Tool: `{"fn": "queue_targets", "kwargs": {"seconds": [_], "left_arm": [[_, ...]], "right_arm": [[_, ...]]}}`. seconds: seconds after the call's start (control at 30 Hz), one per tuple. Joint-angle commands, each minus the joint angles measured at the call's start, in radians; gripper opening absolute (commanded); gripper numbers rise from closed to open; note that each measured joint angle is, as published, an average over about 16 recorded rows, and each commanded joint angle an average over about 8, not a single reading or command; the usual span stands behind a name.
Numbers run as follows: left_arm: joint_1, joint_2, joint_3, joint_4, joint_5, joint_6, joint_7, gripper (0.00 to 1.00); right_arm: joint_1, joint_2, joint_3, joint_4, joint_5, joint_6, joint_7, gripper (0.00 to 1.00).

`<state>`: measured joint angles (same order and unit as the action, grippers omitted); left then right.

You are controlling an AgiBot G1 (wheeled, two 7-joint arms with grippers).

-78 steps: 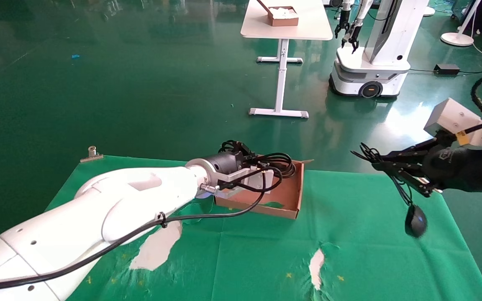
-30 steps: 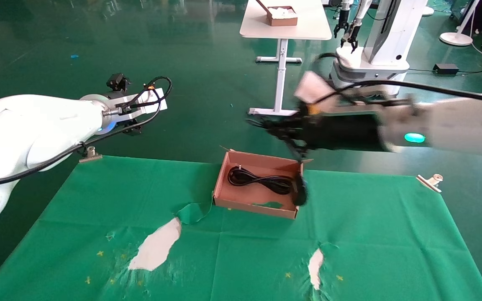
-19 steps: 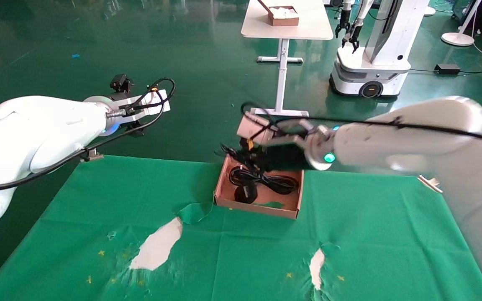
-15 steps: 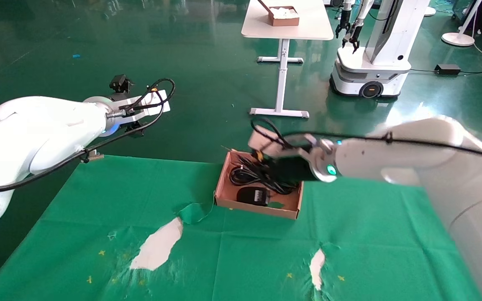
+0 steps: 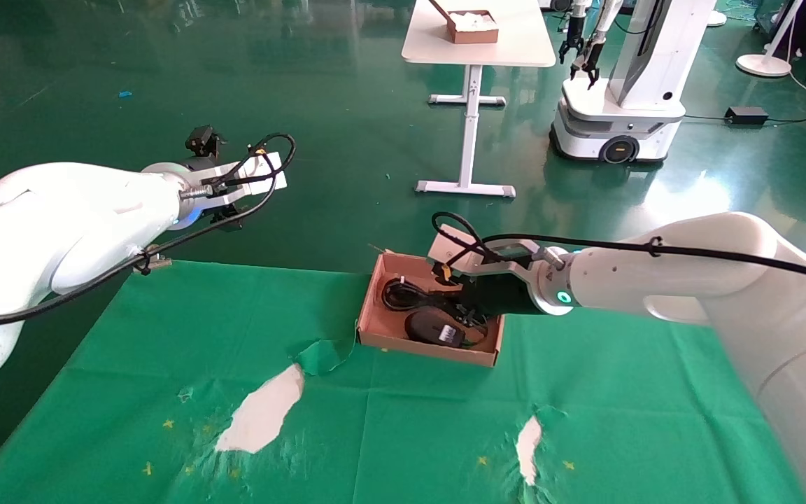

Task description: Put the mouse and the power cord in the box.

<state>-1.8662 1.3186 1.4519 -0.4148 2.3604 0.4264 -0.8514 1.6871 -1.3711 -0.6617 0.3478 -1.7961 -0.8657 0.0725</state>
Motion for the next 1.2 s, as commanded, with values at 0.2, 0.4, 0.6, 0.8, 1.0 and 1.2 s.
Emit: {"fn": "queue_targets", "kwargs": {"seconds": [0.2, 0.4, 0.6, 0.8, 1.0, 1.2], "left_arm": [[0.000, 0.000, 0.000, 0.000, -0.003, -0.001, 0.002, 1.00], [0.000, -0.003, 0.000, -0.004, -0.003, 0.000, 0.002, 1.00], [0.000, -0.004, 0.000, -0.008, -0.002, 0.002, -0.001, 1.00], [0.000, -0.005, 0.001, -0.009, 0.000, 0.002, -0.003, 1.00], [0.000, -0.006, 0.001, -0.011, 0.002, 0.003, -0.006, 1.00], [0.017, -0.020, -0.023, -0.030, -0.032, 0.025, 0.007, 1.00]], "right_arm": [[-0.006, 0.012, 0.009, 0.023, 0.011, -0.015, 0.003, 1.00], [-0.048, 0.065, 0.036, 0.088, 0.086, -0.059, 0.011, 1.00], [-0.110, 0.140, 0.073, 0.180, 0.192, -0.121, 0.022, 1.00], [-0.171, 0.215, 0.111, 0.272, 0.299, -0.183, 0.034, 1.00], [-0.232, 0.291, 0.149, 0.364, 0.405, -0.245, 0.045, 1.00], [-0.294, 0.367, 0.186, 0.457, 0.512, -0.307, 0.056, 1.00]]}}
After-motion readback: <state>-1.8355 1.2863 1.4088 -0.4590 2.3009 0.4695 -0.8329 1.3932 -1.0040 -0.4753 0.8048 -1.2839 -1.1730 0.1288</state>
